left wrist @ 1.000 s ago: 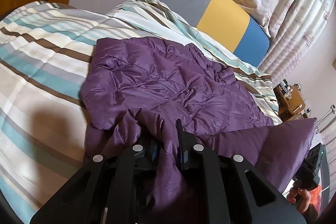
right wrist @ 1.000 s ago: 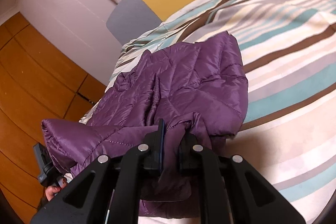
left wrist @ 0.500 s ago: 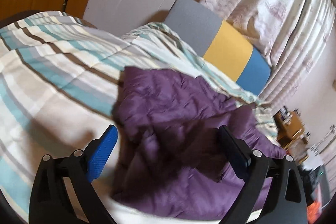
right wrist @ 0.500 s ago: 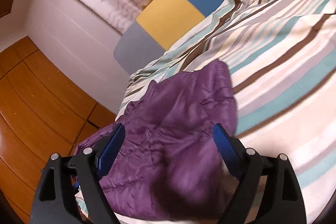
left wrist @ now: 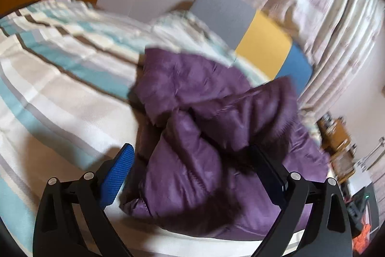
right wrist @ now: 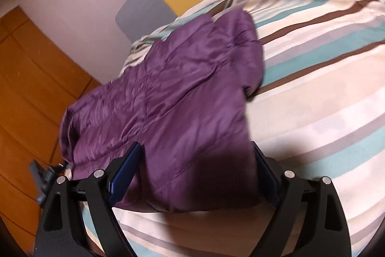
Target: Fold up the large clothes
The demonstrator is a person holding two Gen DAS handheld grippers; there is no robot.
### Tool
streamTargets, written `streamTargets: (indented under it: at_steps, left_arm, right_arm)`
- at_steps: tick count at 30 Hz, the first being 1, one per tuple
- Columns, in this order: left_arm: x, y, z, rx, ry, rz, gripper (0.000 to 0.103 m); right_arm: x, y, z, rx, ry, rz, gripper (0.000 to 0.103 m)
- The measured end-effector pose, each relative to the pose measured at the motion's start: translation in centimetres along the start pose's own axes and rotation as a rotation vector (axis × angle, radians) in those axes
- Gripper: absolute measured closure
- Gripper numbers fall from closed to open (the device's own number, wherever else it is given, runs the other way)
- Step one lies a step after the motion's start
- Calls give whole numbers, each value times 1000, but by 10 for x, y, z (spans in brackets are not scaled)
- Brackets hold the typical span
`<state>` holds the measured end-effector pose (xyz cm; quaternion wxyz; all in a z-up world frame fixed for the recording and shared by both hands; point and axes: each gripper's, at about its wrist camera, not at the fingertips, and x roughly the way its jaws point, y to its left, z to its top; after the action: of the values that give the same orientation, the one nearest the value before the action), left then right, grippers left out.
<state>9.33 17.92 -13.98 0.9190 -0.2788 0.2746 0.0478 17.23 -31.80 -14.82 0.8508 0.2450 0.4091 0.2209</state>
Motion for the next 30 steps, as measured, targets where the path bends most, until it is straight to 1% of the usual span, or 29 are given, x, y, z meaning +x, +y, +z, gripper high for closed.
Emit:
streamTargets:
  at_steps: [1, 2, 3, 6, 9, 10, 11, 12, 13, 14, 15, 16, 17, 18, 19, 21, 23, 27, 30]
  left_arm:
    - [-8, -1, -2, 11, -35, 1, 3]
    - [-11, -3, -3, 25, -47, 9, 3]
    - [-11, -4, -4, 53, -39, 21, 3]
    - [3, -12, -3, 105, 38, 26, 3]
    - [18, -20, 2, 116, 69, 39, 3]
    - [22, -22, 4, 113, 73, 44, 3]
    - [28, -24, 6, 107, 85, 46, 7]
    - [37, -28, 6, 103, 121, 41, 26]
    - [45, -30, 5, 114, 154, 56, 32]
    - [52, -34, 2, 138, 183, 77, 35]
    - [54, -39, 0, 166, 188, 85, 43]
    - [53, -43, -2, 191, 190, 85, 47]
    - [52, -45, -4, 201, 196, 81, 53]
    - [49, -46, -5, 203, 203, 73, 58]
    - [45, -45, -6, 206, 212, 61, 62]
    - [36, -45, -9, 215, 230, 32, 74]
    - [27, -46, -15, 228, 244, 9, 78]
    - [6, -51, -33, 253, 264, -33, 79]
    - [-9, -51, -50, 249, 274, -60, 79]
  right_arm:
    - [1, 2, -3, -14, 0, -11, 15]
    - [2, 2, -5, -19, 1, -14, 15]
    - [1, 2, -6, -19, 1, -15, 15]
    - [1, 1, -8, -20, 0, -18, 15]
    - [0, 3, -11, -20, -6, -20, 17]
    - [-1, 1, -11, -17, -8, -21, 20]
    - [5, 8, -8, -15, -7, -23, 25]
    - [6, 8, -8, -13, -4, -20, 29]
    - [9, 9, -7, -13, 6, -6, 39]
    - [10, 11, -6, -13, 17, 8, 47]
    - [10, 11, -6, -13, 29, 25, 51]
    - [10, 12, -7, -12, 37, 42, 58]
    - [8, 13, -7, -13, 40, 53, 62]
    - [7, 14, -7, -16, 41, 57, 64]
    - [3, 16, -8, -25, 42, 64, 66]
    - [-5, 17, -9, -43, 47, 73, 70]
    - [-16, 17, -13, -56, 49, 77, 74]
    - [-37, 14, -24, -79, 70, 88, 75]
    - [-54, 13, -34, -105, 93, 87, 75]
